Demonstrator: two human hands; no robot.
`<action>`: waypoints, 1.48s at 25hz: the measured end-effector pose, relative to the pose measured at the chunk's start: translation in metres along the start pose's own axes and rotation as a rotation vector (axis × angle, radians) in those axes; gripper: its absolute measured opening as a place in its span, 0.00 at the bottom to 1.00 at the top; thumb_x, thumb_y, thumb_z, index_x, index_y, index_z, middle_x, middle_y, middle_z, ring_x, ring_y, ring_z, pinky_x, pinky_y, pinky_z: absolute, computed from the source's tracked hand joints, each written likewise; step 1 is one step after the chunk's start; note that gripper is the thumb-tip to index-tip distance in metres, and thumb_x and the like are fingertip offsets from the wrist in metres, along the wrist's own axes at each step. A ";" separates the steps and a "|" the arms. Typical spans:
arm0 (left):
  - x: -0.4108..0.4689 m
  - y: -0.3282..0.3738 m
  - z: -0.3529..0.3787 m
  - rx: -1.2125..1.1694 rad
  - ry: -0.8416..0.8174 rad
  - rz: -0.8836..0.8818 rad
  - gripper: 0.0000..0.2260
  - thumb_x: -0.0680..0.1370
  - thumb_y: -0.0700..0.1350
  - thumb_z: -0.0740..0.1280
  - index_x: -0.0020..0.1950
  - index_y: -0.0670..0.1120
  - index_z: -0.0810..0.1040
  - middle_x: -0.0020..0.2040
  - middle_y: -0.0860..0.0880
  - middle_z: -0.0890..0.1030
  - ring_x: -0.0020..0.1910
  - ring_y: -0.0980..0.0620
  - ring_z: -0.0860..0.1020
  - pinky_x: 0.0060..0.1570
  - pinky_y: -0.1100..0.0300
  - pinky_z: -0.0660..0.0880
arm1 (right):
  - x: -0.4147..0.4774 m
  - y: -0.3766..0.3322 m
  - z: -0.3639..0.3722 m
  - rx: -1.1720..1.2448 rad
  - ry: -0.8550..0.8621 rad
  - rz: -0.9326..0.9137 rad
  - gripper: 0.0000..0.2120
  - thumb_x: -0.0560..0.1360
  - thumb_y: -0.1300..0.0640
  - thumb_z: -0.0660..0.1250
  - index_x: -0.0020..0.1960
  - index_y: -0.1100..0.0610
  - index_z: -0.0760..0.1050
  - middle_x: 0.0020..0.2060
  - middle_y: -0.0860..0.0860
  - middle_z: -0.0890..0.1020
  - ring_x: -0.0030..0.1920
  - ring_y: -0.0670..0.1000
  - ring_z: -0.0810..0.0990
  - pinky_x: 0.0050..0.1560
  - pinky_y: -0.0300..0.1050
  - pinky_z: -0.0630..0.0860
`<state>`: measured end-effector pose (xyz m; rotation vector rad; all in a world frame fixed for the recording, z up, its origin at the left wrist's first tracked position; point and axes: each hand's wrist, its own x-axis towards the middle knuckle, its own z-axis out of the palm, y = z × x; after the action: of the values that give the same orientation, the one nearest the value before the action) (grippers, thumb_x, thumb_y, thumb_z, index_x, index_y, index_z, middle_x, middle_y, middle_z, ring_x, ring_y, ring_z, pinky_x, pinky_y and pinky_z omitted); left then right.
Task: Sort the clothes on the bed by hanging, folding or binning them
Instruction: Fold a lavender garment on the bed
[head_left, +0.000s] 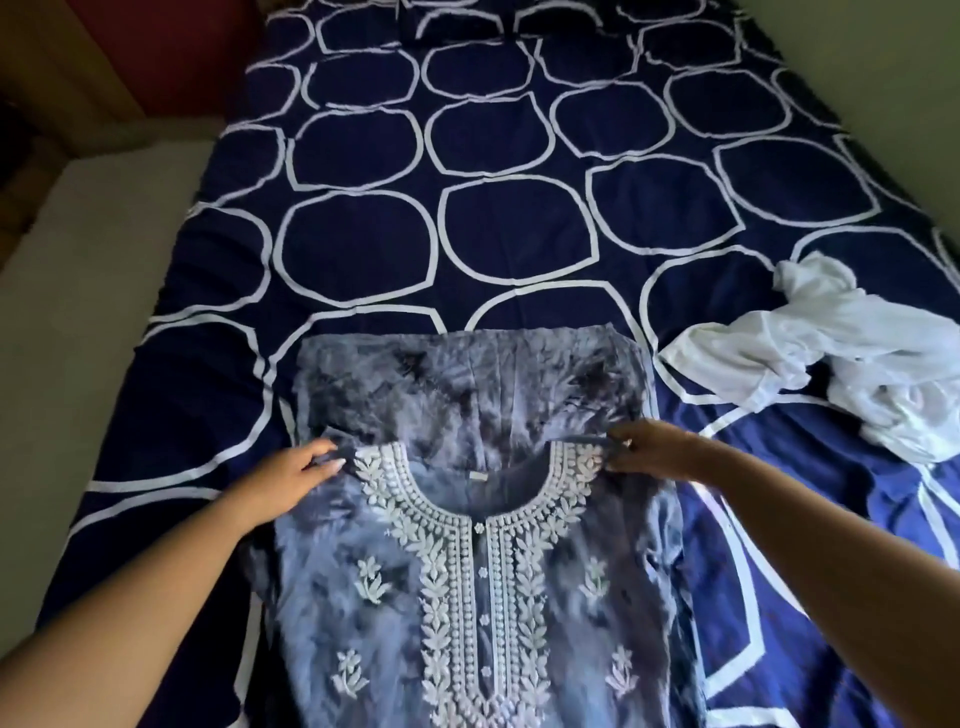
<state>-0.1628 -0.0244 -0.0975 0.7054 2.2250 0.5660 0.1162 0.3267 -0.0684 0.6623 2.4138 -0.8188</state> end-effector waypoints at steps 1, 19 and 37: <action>0.017 0.005 -0.016 0.040 0.074 -0.012 0.08 0.80 0.49 0.64 0.58 0.51 0.77 0.49 0.49 0.80 0.48 0.50 0.78 0.44 0.59 0.70 | 0.011 -0.002 -0.017 0.058 0.070 -0.001 0.05 0.75 0.56 0.70 0.49 0.57 0.78 0.40 0.52 0.78 0.43 0.50 0.75 0.40 0.37 0.68; -0.080 -0.030 0.186 0.384 0.532 0.157 0.26 0.80 0.58 0.51 0.73 0.46 0.67 0.73 0.43 0.68 0.69 0.39 0.68 0.66 0.42 0.62 | -0.018 -0.067 0.222 0.038 0.574 0.210 0.30 0.75 0.47 0.54 0.75 0.52 0.57 0.73 0.56 0.65 0.75 0.54 0.53 0.72 0.47 0.47; -0.211 -0.100 0.179 -0.325 0.396 -0.569 0.16 0.71 0.48 0.76 0.52 0.45 0.73 0.40 0.42 0.80 0.46 0.37 0.80 0.42 0.51 0.72 | -0.163 -0.013 0.266 0.150 0.569 0.810 0.10 0.75 0.50 0.64 0.54 0.52 0.76 0.56 0.57 0.80 0.59 0.57 0.73 0.60 0.53 0.62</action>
<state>0.0636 -0.2004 -0.1637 -0.2299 2.4543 0.7892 0.3115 0.0972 -0.1512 1.9713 2.1888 -0.4900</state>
